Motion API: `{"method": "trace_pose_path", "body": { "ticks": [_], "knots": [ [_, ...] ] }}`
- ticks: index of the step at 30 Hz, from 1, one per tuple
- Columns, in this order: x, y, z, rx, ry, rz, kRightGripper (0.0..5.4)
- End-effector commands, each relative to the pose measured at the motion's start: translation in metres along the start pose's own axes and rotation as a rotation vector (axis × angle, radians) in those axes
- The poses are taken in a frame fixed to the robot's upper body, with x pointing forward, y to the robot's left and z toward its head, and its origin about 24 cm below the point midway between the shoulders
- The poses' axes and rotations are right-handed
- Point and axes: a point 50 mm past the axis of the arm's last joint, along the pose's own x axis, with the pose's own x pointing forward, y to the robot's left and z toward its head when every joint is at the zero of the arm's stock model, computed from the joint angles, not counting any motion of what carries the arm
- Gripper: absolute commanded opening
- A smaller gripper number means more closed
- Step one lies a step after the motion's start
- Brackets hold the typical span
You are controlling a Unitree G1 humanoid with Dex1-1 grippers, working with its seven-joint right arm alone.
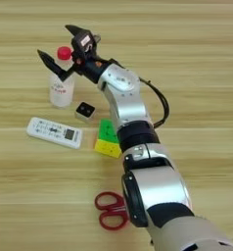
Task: Move the objects on the table
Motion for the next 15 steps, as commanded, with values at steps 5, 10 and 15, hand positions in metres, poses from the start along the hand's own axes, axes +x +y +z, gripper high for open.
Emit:
{"method": "trace_pose_path", "body": {
  "ticks": [5, 10, 15],
  "knots": [
    [0.006, -0.013, 0.066, -0.125, -0.305, 0.035, 5.39],
    [-0.005, -0.002, 0.077, -0.123, -0.375, 0.195, 5.39],
    [-0.015, 0.013, 0.073, -0.1, -0.343, 0.375, 5.39]
  ]
}}
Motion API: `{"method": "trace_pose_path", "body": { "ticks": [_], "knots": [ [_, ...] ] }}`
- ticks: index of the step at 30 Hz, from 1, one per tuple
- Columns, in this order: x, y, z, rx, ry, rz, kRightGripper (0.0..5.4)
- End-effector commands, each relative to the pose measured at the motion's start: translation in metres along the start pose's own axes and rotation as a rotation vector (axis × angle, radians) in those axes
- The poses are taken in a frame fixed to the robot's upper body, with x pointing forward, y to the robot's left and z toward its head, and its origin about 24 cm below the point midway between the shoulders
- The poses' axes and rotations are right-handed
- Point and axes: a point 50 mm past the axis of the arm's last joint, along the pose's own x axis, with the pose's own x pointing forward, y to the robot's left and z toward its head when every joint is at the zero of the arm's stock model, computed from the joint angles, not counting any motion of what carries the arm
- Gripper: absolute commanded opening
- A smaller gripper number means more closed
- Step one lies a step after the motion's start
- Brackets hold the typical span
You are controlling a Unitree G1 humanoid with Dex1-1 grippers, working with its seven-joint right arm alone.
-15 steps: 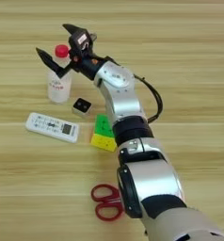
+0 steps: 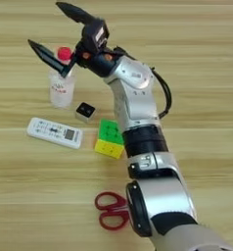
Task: Move the objects on the table
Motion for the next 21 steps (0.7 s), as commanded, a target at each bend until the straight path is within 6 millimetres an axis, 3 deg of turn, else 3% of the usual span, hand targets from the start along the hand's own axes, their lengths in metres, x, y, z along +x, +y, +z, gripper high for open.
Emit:
{"method": "trace_pose_path", "body": {
  "ticks": [1, 12, 21],
  "knots": [
    [0.005, -0.001, 0.023, -0.06, -0.02, 0.132, 5.39],
    [-0.02, 0.03, -0.001, 0.077, 0.264, 0.426, 5.39],
    [-0.033, 0.04, -0.02, 0.131, 0.442, 0.496, 5.39]
  ]
}}
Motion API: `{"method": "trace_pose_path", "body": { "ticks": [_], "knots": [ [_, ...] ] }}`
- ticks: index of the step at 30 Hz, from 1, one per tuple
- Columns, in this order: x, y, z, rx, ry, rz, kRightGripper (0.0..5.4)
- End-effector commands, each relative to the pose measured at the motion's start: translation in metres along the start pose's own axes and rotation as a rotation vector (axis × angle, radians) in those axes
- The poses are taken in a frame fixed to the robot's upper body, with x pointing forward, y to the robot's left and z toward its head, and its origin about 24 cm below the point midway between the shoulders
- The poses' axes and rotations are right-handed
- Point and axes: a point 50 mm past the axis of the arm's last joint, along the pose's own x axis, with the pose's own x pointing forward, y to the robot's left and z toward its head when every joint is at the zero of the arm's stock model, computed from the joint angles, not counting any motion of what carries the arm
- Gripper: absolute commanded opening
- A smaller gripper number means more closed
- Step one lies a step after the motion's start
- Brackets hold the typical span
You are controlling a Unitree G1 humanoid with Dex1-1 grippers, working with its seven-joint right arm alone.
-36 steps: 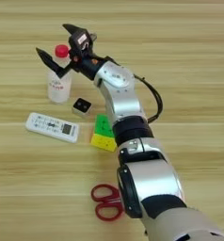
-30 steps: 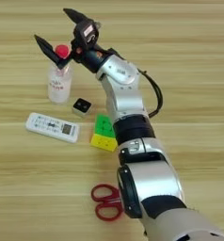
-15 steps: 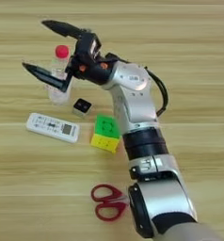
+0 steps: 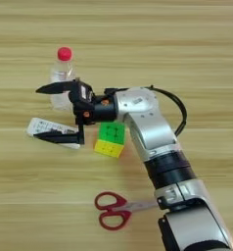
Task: Move the objects on the table
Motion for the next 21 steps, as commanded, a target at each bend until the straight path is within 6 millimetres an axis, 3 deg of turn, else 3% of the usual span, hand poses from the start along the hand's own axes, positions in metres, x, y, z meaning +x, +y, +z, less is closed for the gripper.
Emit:
{"method": "trace_pose_path", "body": {
  "ticks": [1, 21],
  "knots": [
    [-0.006, -0.013, 0.013, -0.076, 0.07, -0.035, 5.39],
    [0.003, -0.018, -0.027, -0.041, 0.366, -0.115, 5.39]
  ]
}}
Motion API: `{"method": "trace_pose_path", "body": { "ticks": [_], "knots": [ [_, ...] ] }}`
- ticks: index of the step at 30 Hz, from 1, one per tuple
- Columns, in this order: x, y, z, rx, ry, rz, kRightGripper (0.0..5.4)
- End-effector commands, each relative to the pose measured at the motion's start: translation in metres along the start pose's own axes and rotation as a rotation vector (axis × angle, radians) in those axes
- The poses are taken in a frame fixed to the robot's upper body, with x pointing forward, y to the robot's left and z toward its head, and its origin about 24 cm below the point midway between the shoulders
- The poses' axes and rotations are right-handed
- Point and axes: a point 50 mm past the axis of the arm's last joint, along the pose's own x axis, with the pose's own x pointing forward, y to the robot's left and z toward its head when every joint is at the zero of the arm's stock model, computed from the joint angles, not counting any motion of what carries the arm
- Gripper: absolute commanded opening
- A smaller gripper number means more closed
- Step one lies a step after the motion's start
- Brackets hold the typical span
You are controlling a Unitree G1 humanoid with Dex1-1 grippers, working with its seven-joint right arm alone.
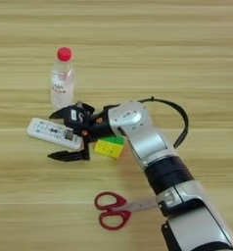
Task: Move the objects on the table
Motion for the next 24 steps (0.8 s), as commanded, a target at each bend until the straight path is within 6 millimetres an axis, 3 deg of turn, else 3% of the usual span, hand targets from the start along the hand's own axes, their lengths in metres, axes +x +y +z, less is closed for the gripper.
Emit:
{"method": "trace_pose_path", "body": {
  "ticks": [1, 7, 16, 20, 24],
  "knots": [
    [-0.007, -0.027, 0.022, -0.094, 0.013, -0.137, 5.39],
    [-0.002, -0.038, 0.018, -0.055, 0.025, -0.217, 5.39],
    [0.007, -0.036, -0.002, 0.009, 0.072, -0.156, 5.39],
    [0.01, -0.03, -0.011, 0.012, 0.101, -0.095, 4.62],
    [0.011, -0.024, -0.014, -0.007, 0.113, -0.044, 4.22]
  ]
}}
